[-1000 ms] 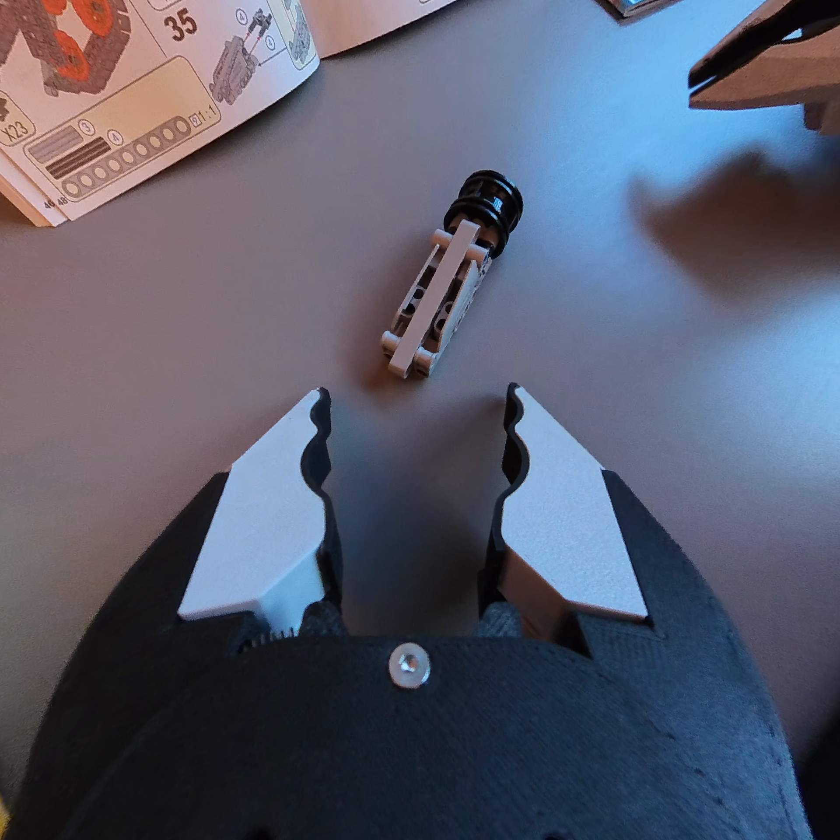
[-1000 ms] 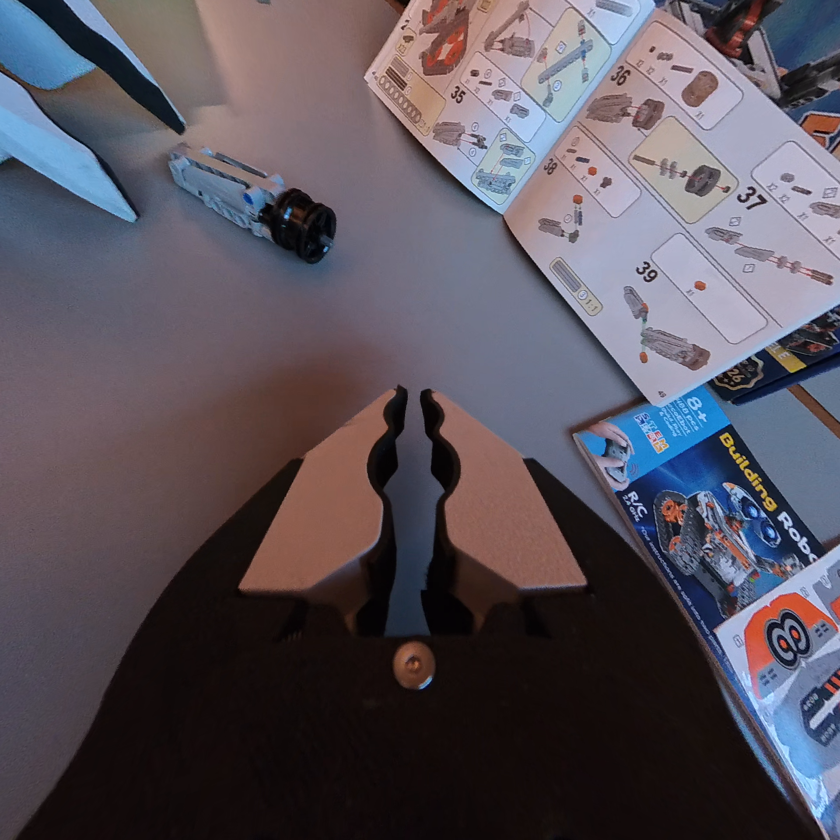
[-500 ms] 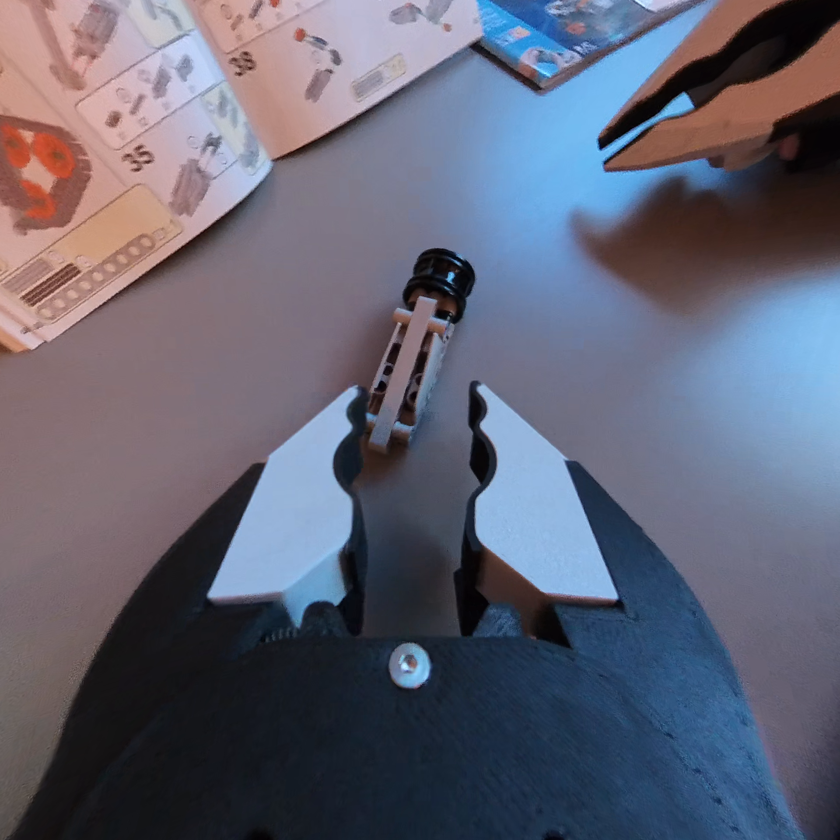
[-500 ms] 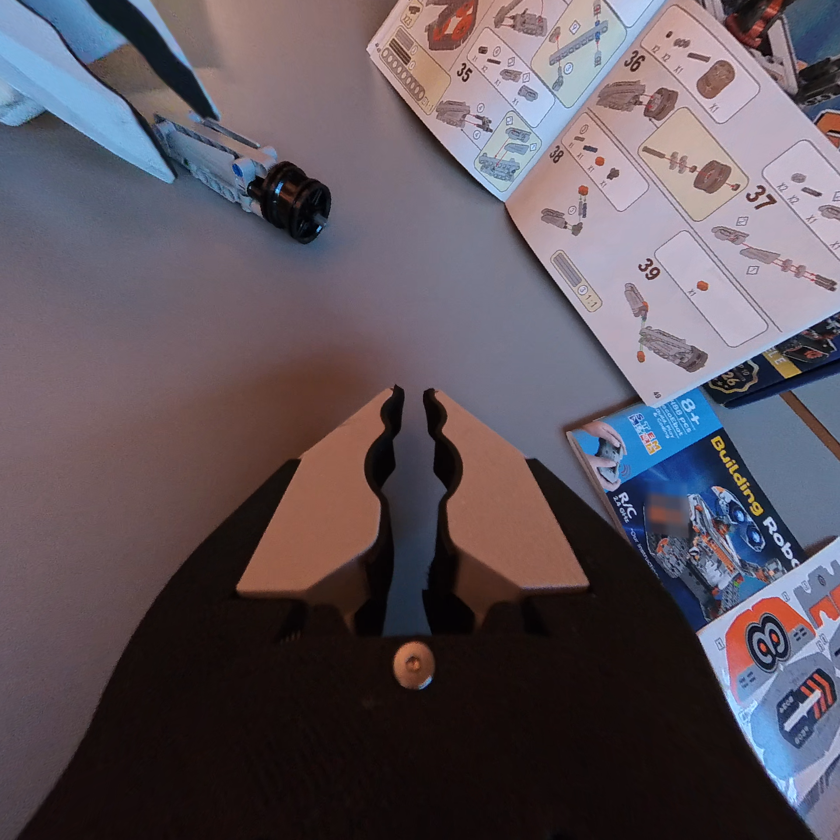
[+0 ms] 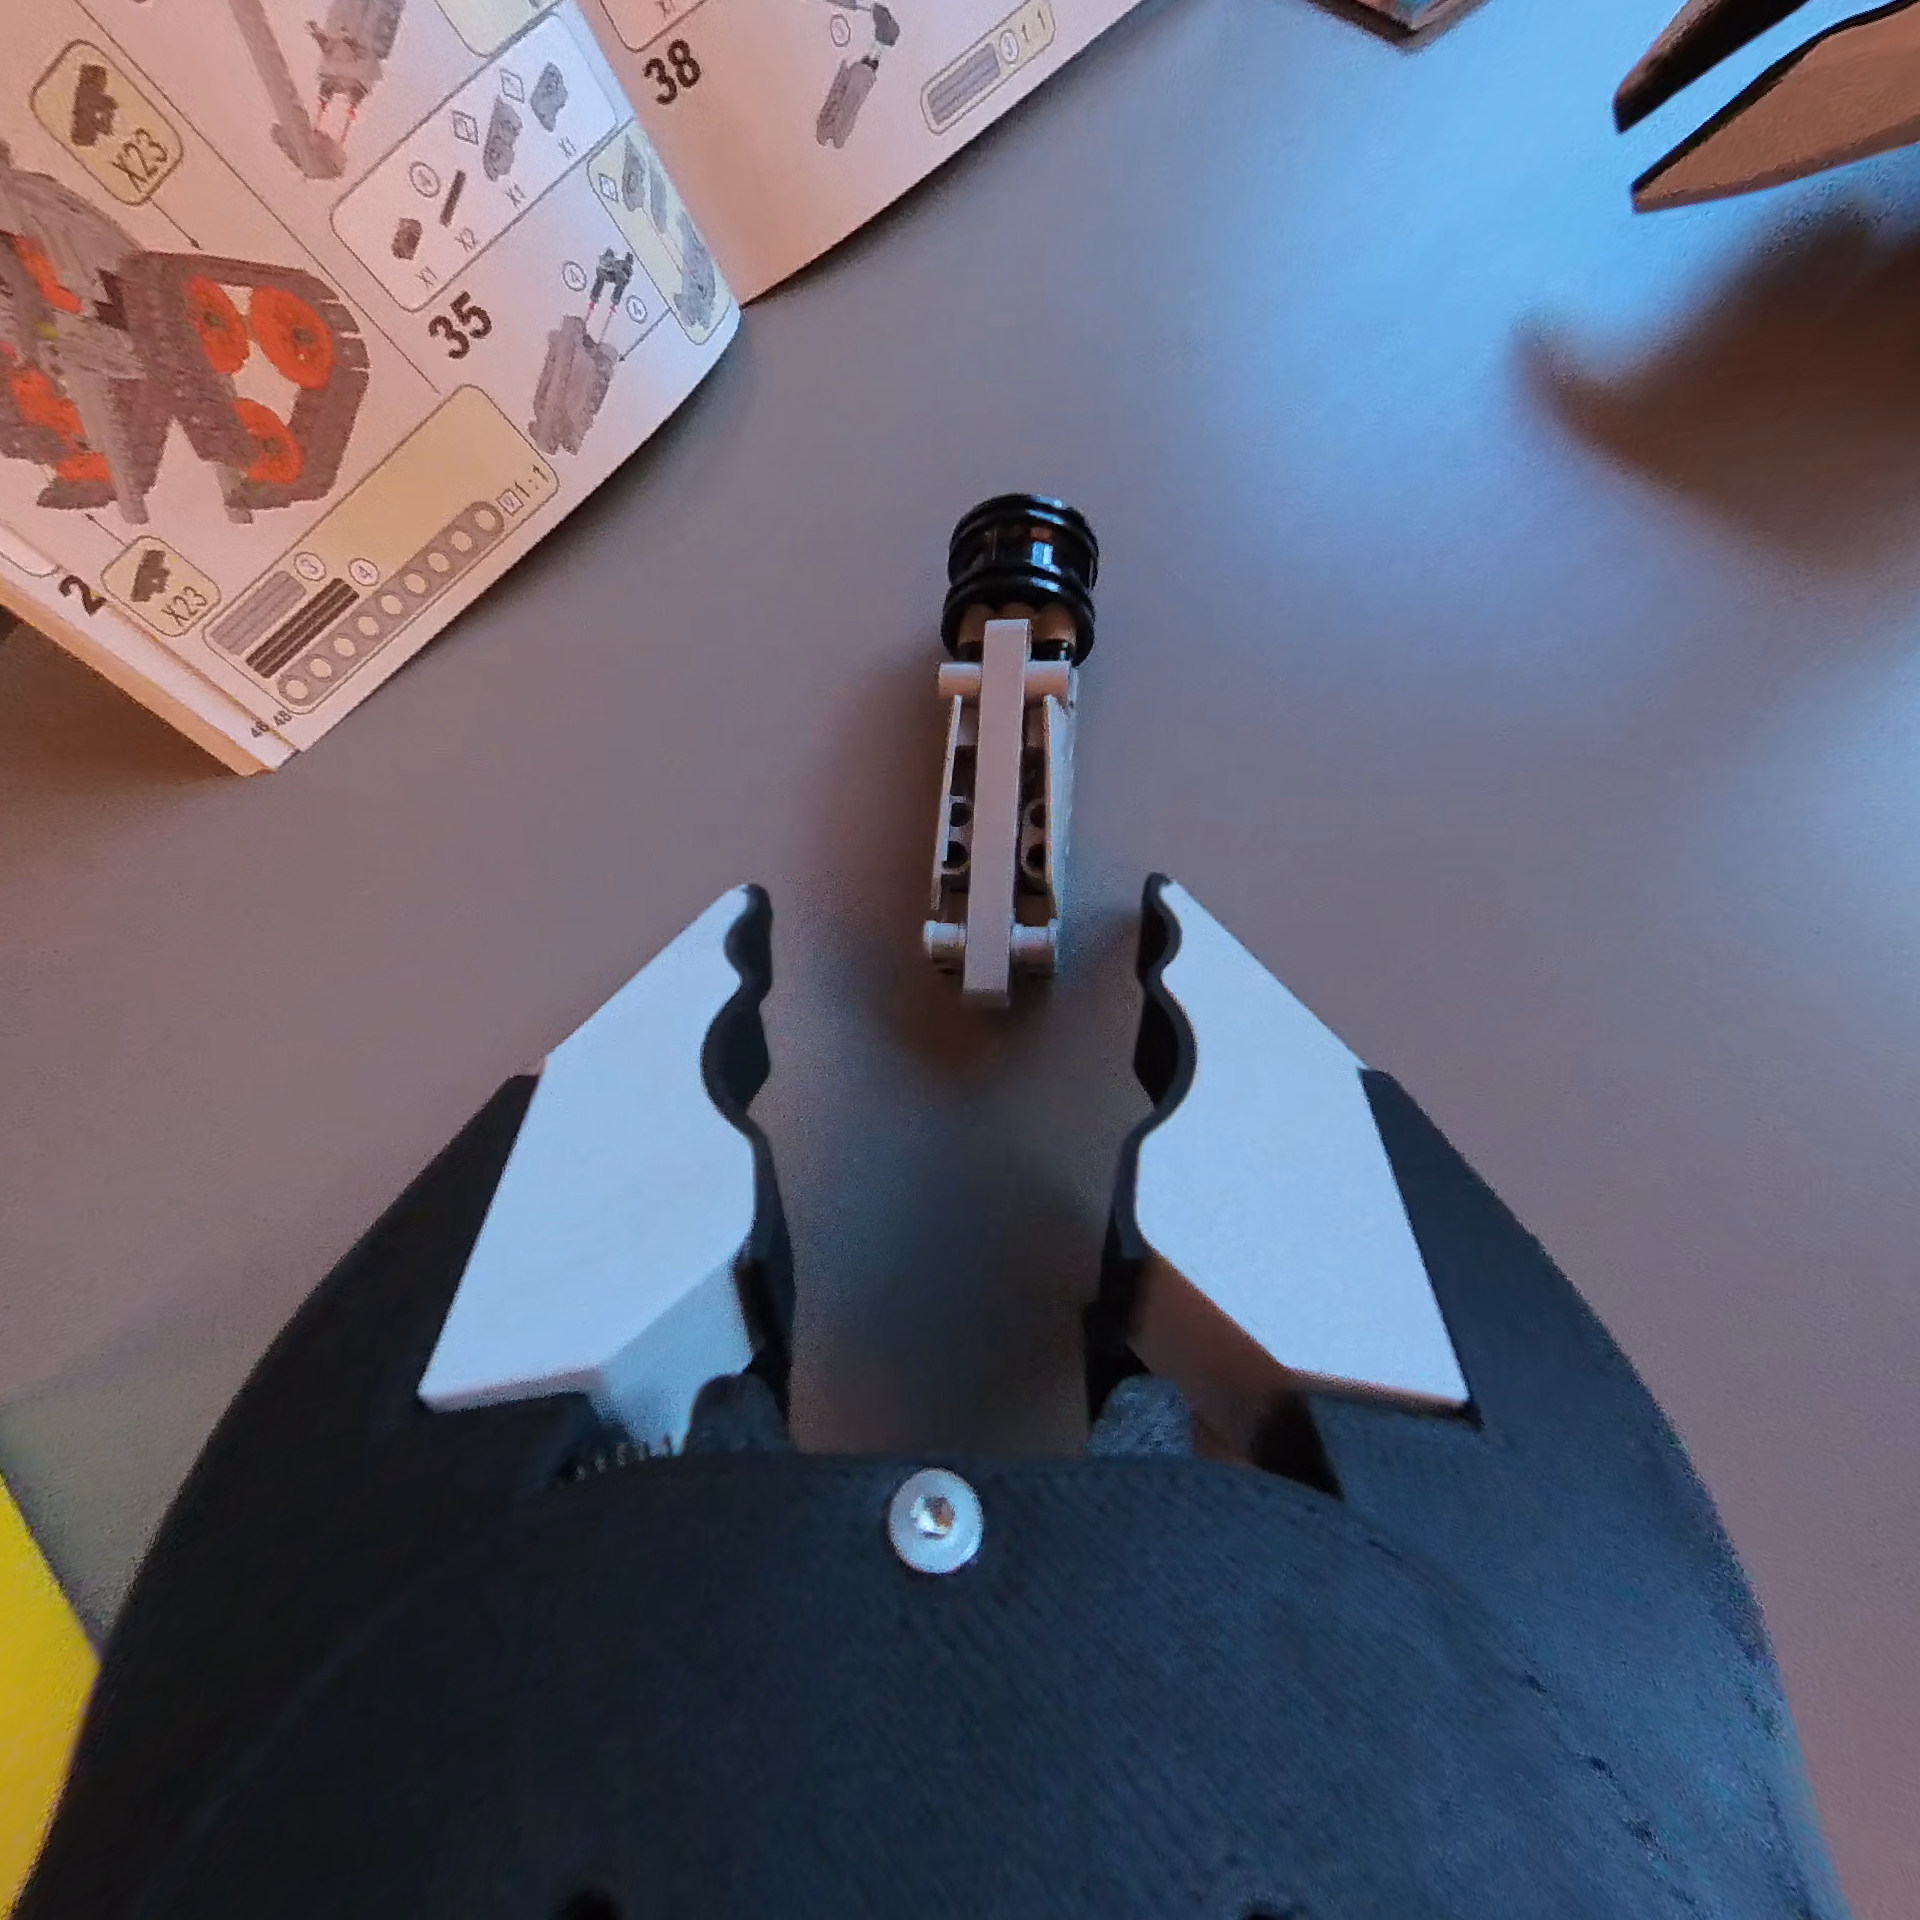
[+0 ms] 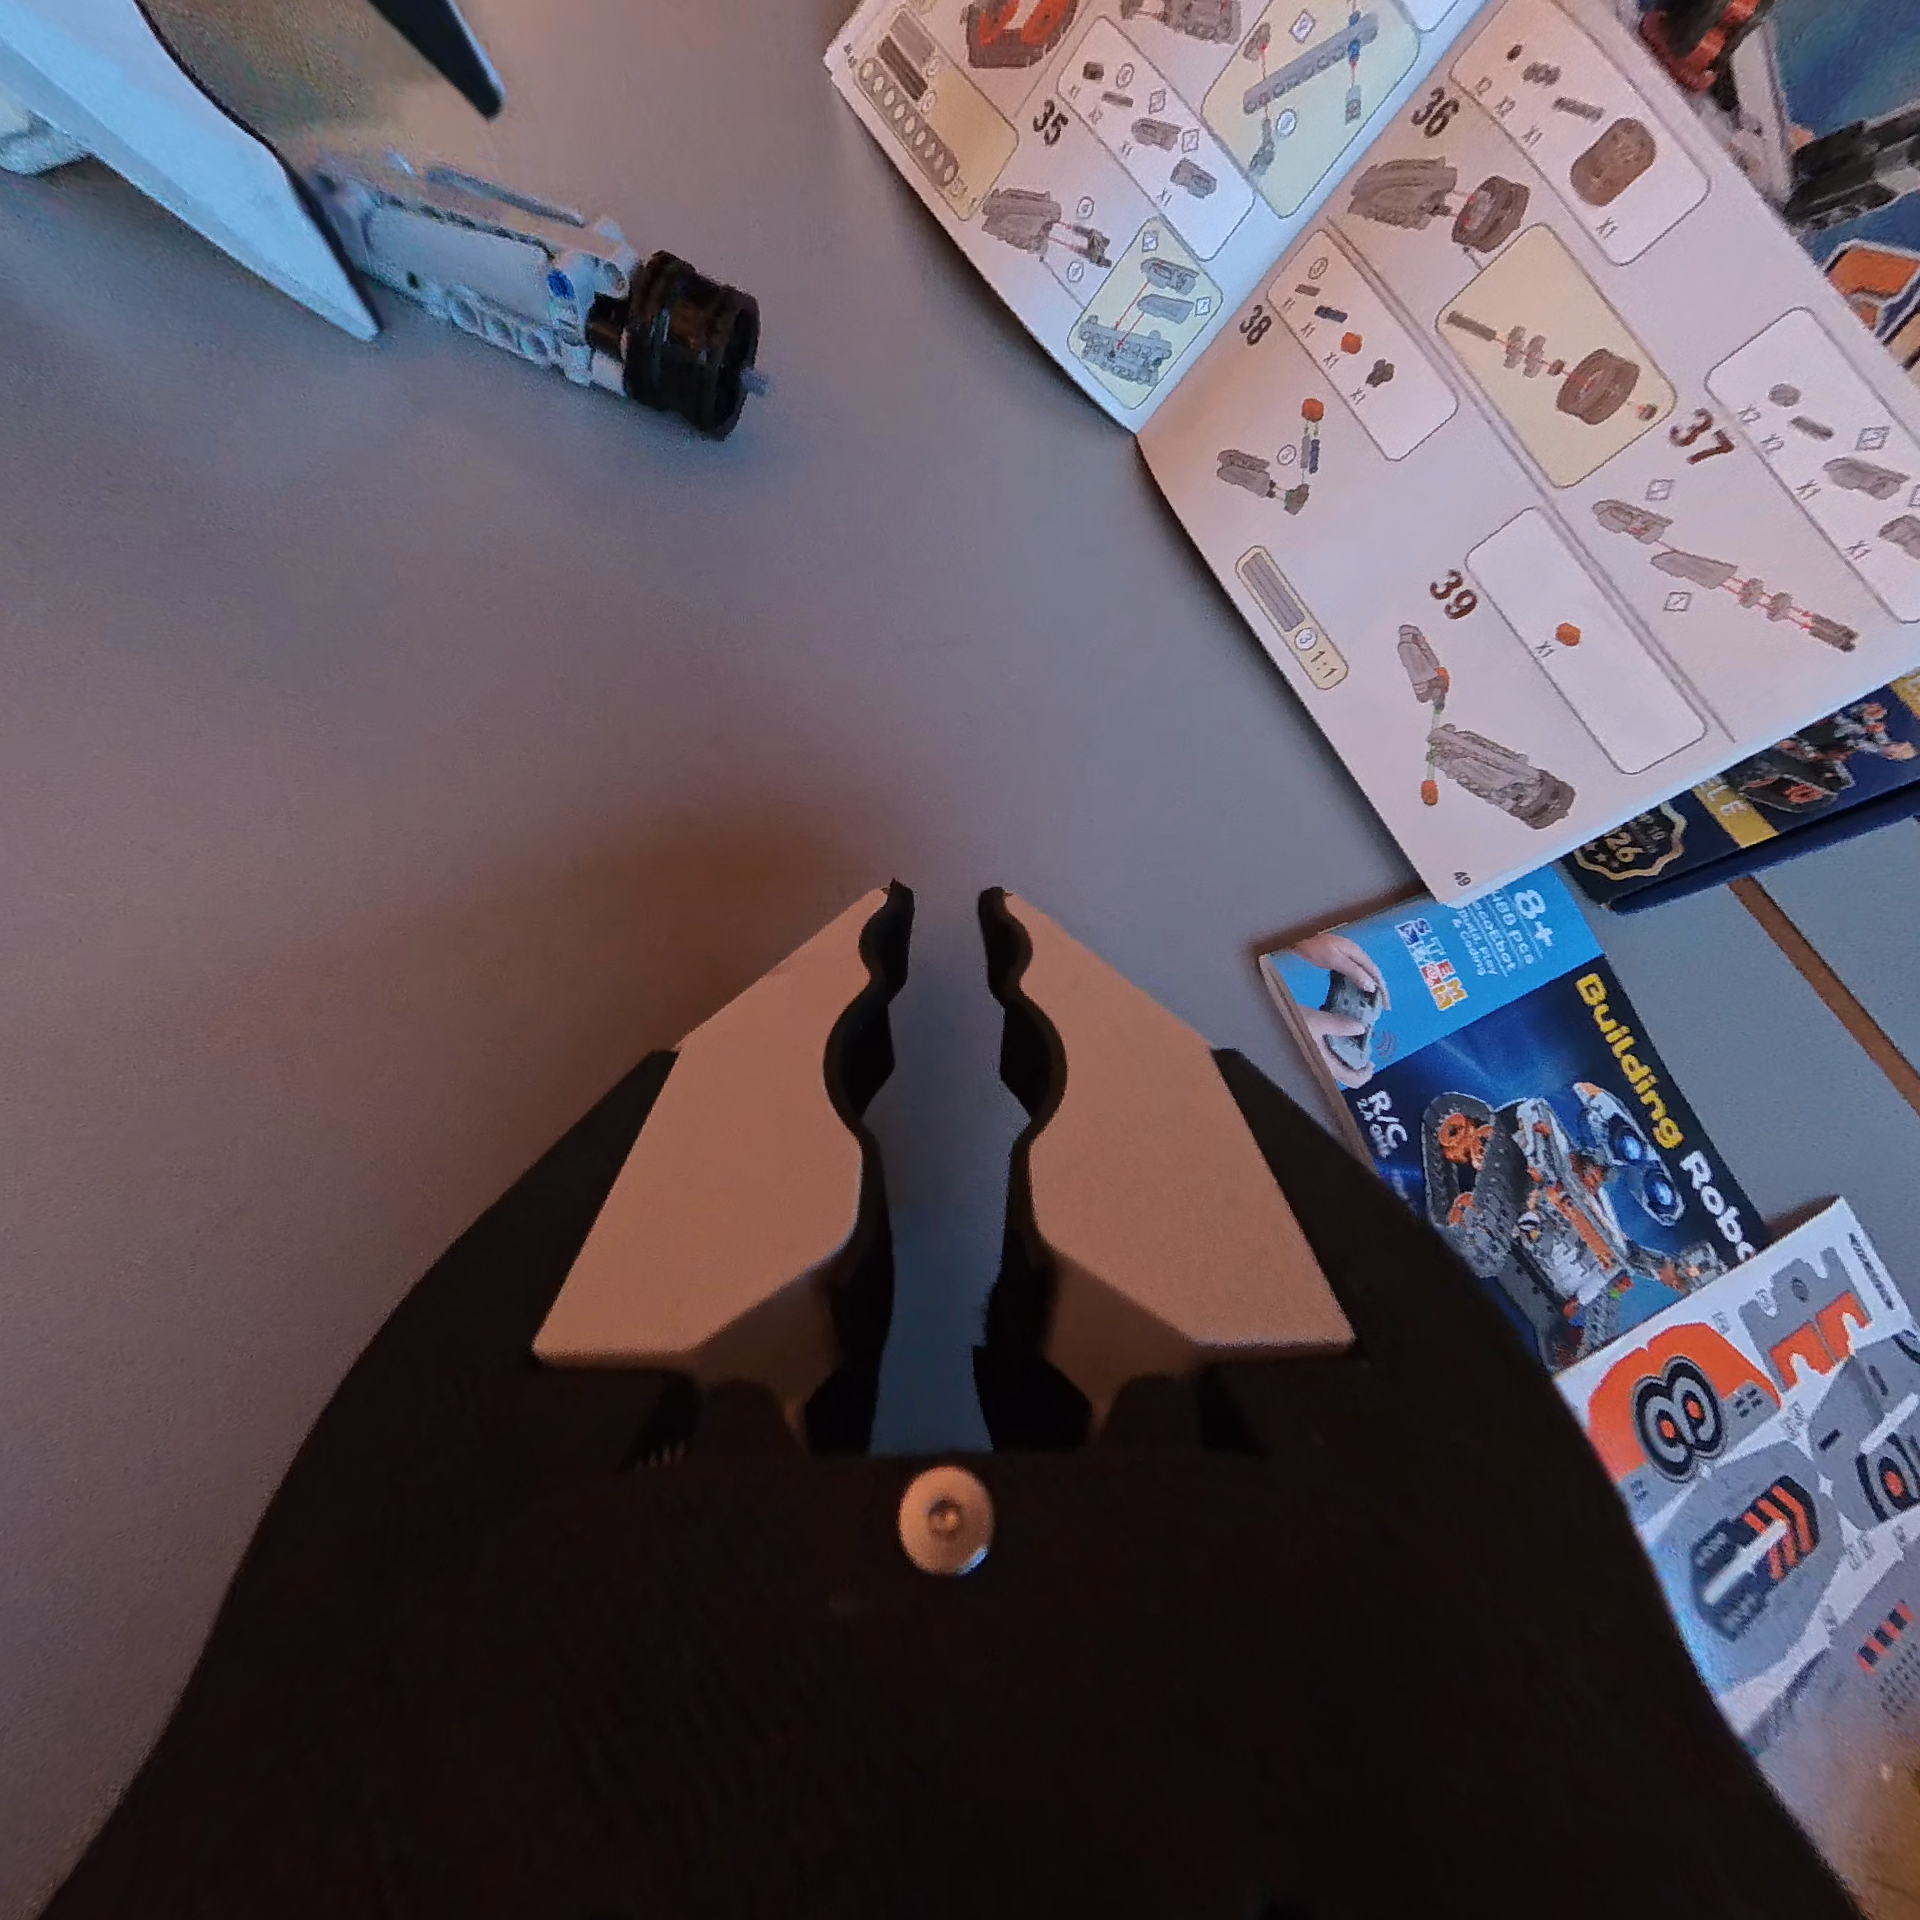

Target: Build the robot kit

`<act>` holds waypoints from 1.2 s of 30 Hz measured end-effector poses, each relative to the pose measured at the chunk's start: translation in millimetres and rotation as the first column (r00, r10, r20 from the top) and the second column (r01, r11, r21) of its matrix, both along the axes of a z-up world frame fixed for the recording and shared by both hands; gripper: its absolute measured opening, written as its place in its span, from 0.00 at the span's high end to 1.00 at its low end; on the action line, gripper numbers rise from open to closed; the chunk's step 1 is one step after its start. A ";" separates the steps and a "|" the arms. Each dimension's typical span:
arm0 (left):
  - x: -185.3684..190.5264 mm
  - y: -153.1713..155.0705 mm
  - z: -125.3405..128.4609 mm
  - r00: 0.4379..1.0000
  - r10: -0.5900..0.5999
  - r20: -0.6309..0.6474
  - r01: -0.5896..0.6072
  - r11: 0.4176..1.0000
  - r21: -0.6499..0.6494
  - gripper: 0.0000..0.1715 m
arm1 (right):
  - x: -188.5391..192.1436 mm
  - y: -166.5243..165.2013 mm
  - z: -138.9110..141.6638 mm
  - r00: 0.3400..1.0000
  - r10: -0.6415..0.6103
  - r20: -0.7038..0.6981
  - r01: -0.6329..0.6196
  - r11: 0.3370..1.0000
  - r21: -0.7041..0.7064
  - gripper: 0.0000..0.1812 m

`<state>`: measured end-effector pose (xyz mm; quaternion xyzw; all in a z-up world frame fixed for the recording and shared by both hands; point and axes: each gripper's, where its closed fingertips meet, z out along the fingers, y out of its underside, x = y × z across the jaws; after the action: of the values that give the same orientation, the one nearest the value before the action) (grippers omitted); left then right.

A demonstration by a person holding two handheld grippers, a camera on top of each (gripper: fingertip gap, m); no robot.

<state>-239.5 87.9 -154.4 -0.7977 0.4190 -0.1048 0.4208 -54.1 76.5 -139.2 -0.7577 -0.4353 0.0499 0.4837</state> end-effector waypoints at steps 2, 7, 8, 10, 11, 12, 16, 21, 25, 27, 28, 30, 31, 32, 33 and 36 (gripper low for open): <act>1.0 -2.4 14.5 0.999 0.005 0.047 -0.006 1.000 0.016 0.58 | 0.5 0.7 15.2 1.000 -0.009 -0.017 0.010 0.999 0.044 0.91; 24.3 -3.6 128.4 0.960 -0.043 0.276 -0.023 0.973 0.229 0.56 | -7.2 12.9 112.6 0.991 -0.012 -0.136 0.041 0.976 0.212 0.77; 30.2 -2.9 158.3 0.952 -0.063 0.301 -0.027 0.958 0.284 0.53 | -10.7 15.8 135.0 0.986 -0.005 -0.168 0.044 0.973 0.226 0.75; 39.8 -1.8 220.1 0.933 -0.094 0.348 -0.050 0.922 0.385 0.50 | -19.9 19.7 177.3 0.977 0.030 -0.213 0.021 0.972 0.234 0.71; 45.0 -4.6 251.2 0.915 -0.125 0.383 -0.054 0.903 0.425 0.50 | -26.3 18.6 198.7 0.971 0.071 -0.229 -0.014 0.971 0.238 0.72; 49.0 -10.1 283.0 0.887 -0.166 0.430 -0.061 0.883 0.465 0.52 | -28.4 19.2 221.8 0.966 0.088 -0.244 -0.023 0.966 0.259 0.73; 37.4 -37.8 377.2 0.765 -0.283 0.579 -0.155 0.791 0.592 0.55 | -16.5 18.7 291.3 0.965 0.079 -0.249 0.003 0.950 0.313 0.68; 10.6 -21.9 353.7 0.833 -0.149 0.533 -0.191 0.826 0.530 0.44 | 17.8 11.9 257.2 0.991 -0.062 -0.120 0.075 0.992 0.105 0.74; -12.1 9.1 314.9 0.916 0.009 0.400 -0.206 0.869 0.451 0.54 | 37.0 25.4 212.2 0.995 -0.083 0.061 0.079 0.995 0.063 0.92; -22.2 18.9 309.8 0.926 0.049 0.374 -0.229 0.861 0.454 0.57 | 45.7 36.7 198.7 0.986 -0.138 0.099 0.138 0.990 0.000 0.96; -23.7 21.0 308.8 0.923 0.045 0.381 -0.228 0.864 0.448 0.61 | 43.3 39.3 193.3 0.987 -0.125 0.099 0.127 0.992 -0.019 0.97; -19.0 21.3 306.9 0.909 -0.001 0.416 -0.190 0.888 0.418 0.65 | 39.4 44.7 184.3 0.987 -0.114 0.110 0.119 0.992 -0.041 0.98; -15.5 21.9 305.7 0.898 -0.026 0.439 -0.169 0.901 0.399 0.66 | 40.4 48.0 179.8 0.983 -0.130 0.129 0.137 0.990 -0.047 0.98; -13.3 24.3 303.7 0.888 -0.036 0.459 -0.158 0.913 0.377 0.68 | 41.6 51.3 175.9 0.978 -0.146 0.149 0.154 0.987 -0.046 0.98; -12.4 27.7 301.2 0.881 -0.034 0.472 -0.156 0.921 0.358 0.70 | 41.2 53.5 172.0 0.975 -0.153 0.163 0.163 0.986 -0.046 0.98; -8.9 35.2 293.0 0.879 -0.012 0.476 -0.159 0.935 0.316 0.72 | 35.2 54.0 158.8 0.972 -0.132 0.195 0.150 0.986 -0.078 0.98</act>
<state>-248.4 123.1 138.6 -0.6772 0.2849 -0.2037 0.6471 -19.0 130.5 19.6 -0.8095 -0.4214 -0.0367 0.4071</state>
